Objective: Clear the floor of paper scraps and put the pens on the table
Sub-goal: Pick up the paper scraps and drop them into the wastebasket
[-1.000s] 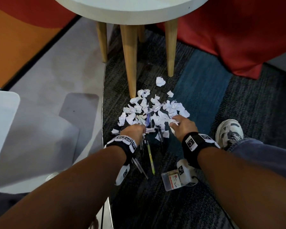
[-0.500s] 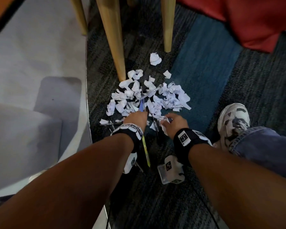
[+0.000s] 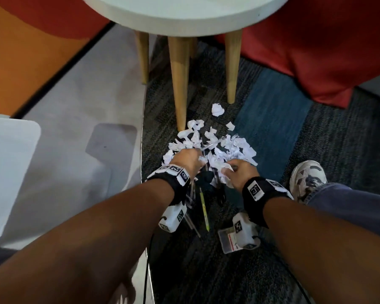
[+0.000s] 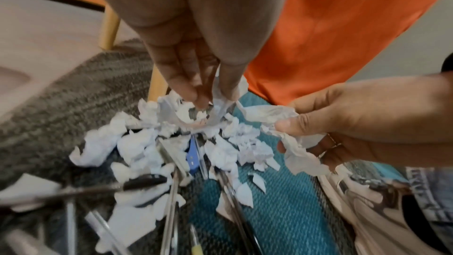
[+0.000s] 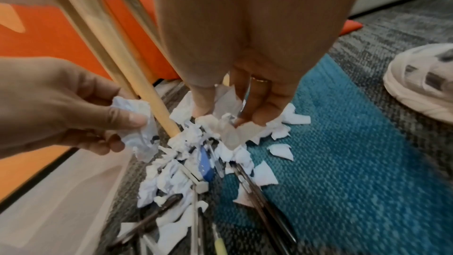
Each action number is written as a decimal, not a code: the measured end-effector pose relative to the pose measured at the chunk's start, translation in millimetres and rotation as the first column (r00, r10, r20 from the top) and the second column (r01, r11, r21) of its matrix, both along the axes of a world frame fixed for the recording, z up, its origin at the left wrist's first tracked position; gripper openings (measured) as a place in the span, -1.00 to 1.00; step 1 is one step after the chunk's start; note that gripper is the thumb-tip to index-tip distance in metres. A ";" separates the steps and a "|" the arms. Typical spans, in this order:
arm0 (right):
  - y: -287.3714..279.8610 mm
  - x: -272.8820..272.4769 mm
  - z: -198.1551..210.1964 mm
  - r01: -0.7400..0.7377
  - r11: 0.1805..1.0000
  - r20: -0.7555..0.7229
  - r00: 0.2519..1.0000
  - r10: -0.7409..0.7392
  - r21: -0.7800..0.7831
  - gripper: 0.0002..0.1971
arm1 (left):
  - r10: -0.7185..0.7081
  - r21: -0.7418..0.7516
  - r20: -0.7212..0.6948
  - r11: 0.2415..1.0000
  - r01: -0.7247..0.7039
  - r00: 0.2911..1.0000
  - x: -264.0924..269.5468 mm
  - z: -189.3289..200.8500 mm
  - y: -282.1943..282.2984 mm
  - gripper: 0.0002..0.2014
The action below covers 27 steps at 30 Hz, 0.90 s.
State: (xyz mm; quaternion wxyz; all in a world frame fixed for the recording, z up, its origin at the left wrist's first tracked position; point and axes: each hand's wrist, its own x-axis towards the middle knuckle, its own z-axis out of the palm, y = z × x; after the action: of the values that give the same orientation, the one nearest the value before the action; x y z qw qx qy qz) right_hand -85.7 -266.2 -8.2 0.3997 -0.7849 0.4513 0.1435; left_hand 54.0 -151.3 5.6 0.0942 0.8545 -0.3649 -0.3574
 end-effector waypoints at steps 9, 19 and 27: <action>47.6 67.3 94.6 -0.212 0.977 0.268 0.942 0.203 0.004 -0.85 | 0.174 -0.160 0.236 0.977 -0.138 0.956 35.9 137.1 87.9 -0.81; 179.2 186.0 211.8 -0.485 0.872 0.562 0.739 0.371 0.062 -0.87 | 0.590 -0.376 0.425 0.805 -0.459 0.686 117.6 256.7 262.2 -0.77; 290.0 229.9 208.7 -0.619 0.782 0.587 0.660 0.469 0.072 -0.84 | 0.648 -0.145 0.311 0.755 -0.639 0.695 129.1 218.4 341.3 -0.75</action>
State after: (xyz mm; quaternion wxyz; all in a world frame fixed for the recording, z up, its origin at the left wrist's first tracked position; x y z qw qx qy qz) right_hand 144.2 23.8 200.5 0.5488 -0.8302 0.0385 0.0902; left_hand 183.1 190.0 224.1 0.1591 0.9752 -0.0581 -0.1426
